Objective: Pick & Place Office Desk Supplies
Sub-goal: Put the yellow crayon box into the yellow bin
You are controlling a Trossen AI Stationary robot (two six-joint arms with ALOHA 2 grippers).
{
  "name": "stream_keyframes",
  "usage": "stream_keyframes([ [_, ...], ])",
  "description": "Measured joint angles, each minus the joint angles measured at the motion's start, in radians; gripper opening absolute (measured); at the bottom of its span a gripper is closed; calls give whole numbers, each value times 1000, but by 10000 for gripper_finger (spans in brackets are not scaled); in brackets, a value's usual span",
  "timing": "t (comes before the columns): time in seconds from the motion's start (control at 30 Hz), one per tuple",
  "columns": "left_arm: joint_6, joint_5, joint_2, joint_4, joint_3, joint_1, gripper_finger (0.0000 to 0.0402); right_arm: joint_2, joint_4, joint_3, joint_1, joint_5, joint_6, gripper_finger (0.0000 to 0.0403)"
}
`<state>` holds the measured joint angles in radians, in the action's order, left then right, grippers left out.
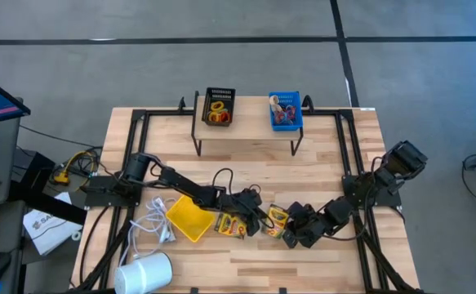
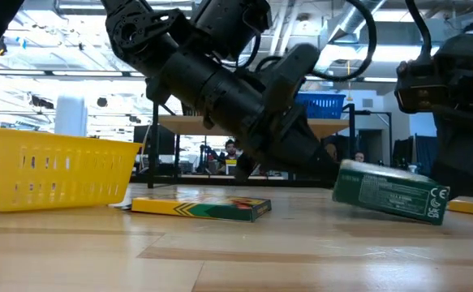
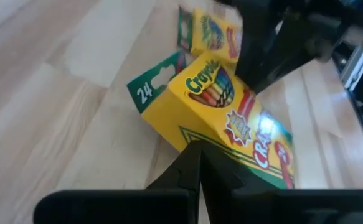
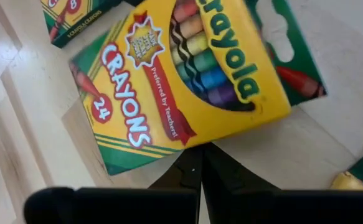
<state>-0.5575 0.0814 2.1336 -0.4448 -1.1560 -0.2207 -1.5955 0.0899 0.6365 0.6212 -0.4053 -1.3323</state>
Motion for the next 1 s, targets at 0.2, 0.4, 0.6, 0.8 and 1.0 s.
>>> stream_keyframes([
  [0.2,3,2,-7,14,0,0,0,43,32,0,-1,-17,5,0],
  [0.4,3,7,-6,18,0,7,0,86,65,0,-1,-38,6,0],
  [0.6,15,6,-6,16,-9,13,0,93,85,0,-2,-40,7,0],
  [0.8,35,8,-40,22,-12,15,0,93,91,4,-11,-37,21,0],
  [1.0,60,41,-77,54,-13,15,0,93,94,30,-28,-34,65,0],
])
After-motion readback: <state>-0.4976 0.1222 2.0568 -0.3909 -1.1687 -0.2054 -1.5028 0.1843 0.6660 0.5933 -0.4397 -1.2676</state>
